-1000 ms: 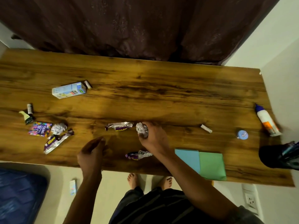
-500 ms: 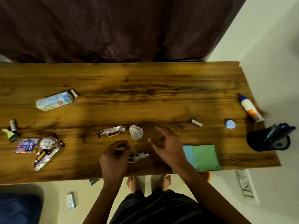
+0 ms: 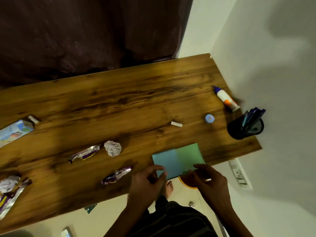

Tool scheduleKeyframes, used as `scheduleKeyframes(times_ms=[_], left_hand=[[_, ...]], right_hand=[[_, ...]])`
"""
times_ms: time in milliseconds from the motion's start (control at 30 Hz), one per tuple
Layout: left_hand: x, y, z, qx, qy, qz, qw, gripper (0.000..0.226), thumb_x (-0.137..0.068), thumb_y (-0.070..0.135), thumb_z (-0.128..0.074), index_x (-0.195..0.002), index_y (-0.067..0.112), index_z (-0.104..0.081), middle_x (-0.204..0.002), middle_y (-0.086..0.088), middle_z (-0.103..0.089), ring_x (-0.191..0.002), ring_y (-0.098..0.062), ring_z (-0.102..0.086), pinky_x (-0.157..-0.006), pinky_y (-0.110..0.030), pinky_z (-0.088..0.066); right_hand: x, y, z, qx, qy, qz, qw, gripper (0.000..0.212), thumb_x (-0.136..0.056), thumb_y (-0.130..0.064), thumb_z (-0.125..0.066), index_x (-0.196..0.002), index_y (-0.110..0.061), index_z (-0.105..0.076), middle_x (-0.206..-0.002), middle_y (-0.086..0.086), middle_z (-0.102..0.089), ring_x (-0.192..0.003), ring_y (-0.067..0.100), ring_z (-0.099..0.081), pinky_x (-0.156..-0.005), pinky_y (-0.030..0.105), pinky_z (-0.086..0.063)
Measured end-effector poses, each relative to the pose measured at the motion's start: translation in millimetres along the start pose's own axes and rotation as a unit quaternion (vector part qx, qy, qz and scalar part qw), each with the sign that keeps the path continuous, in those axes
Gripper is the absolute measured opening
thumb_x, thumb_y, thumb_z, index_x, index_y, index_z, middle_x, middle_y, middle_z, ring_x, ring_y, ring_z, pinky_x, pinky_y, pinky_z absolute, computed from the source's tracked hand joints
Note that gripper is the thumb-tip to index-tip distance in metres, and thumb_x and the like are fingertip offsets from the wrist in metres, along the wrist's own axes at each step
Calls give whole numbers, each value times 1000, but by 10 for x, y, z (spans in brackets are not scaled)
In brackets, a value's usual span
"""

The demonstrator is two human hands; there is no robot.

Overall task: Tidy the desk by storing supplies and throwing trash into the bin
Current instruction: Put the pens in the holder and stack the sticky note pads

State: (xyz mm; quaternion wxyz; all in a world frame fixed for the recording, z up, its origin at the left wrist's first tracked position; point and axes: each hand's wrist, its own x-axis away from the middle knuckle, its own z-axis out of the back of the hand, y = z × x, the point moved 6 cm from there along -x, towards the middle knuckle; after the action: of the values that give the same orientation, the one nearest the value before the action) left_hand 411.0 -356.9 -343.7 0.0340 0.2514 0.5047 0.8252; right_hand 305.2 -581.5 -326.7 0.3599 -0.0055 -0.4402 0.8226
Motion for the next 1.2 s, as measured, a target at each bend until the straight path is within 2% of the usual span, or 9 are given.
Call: scheduleKeyframes(times_ms=[200,333,433,567,667,733,833,967,1200], left_hand=[[183,-123,-391,60,-53,50,996,24,-69,57,-83,-72,34,-76,-58,-14,-58,-55,-12,-54,-57,-25,-41],[255,-118,-472,85,-55,48,994,36,-67,55,-82,-66,20,-76,-51,1,-58,-50,-6,-53,-53,-18,-38],[200,-91,-502,79,-34,50,995,44,-62,64,-75,-64,20,-75,-48,2,-50,-49,-11,-48,-53,-27,-36],[91,42,-562,58,-33,18,998,41,-69,66,-72,-64,26,-73,-52,-6,-60,-50,-17,-50,-54,-32,-37],[45,225,-601,77,-38,2,996,30,-82,47,-80,-63,26,-74,-52,-2,-60,-48,-8,-49,-52,-24,-37],[28,308,-626,83,-38,-1,996,25,-83,37,-76,-63,24,-74,-50,-1,-56,-47,-3,-48,-51,-19,-37],[48,365,-617,103,-26,-1,994,29,-80,47,-76,-66,22,-74,-48,-1,-51,-45,-5,-45,-50,-21,-36],[133,358,-503,134,22,-7,991,42,-76,56,-75,-64,15,-71,-45,2,-43,-45,-12,-39,-50,-25,-30],[268,52,-277,146,99,15,984,49,-74,65,-78,-76,16,-78,-67,-23,-64,-67,-45,-63,-62,-33,-40]], right_hand=[[134,362,166,2,-4,-51,999,17,-80,-42,-81,-95,-36,-75,-83,-23,-74,-73,-1,-69,-66,27,-57],[89,388,333,-17,12,-62,998,20,-80,-39,-81,-99,-39,-73,-83,-27,-71,-72,0,-69,-68,36,-60],[-43,211,539,-22,30,-42,998,20,-82,-35,-80,-98,-40,-70,-83,-28,-71,-71,-1,-68,-65,33,-57],[-454,-228,805,26,75,56,995,22,-87,-34,-76,-107,-29,-70,-87,-15,-72,-72,-2,-67,-64,26,-58],[-939,-599,925,67,95,117,986,29,-91,-33,-71,-118,-21,-65,-100,-7,-68,-79,4,-65,-67,23,-54],[-1336,-807,992,119,102,141,977,37,-94,-33,-66,-124,-14,-60,-105,3,-68,-89,19,-66,-75,32,-54],[-1960,-982,1038,196,91,116,969,51,-90,-23,-63,-136,-7,-49,-118,15,-66,-105,34,-64,-90,45,-55],[-2673,-999,1051,316,99,88,939,19,-91,-12,-59,-108,-2,-57,-104,19,-67,-92,39,-66,-73,39,-50],[-3319,-603,912,385,49,58,920,19,-97,-17,-57,-102,2,-62,-100,21,-66,-90,38,-66,-67,35,-42]])
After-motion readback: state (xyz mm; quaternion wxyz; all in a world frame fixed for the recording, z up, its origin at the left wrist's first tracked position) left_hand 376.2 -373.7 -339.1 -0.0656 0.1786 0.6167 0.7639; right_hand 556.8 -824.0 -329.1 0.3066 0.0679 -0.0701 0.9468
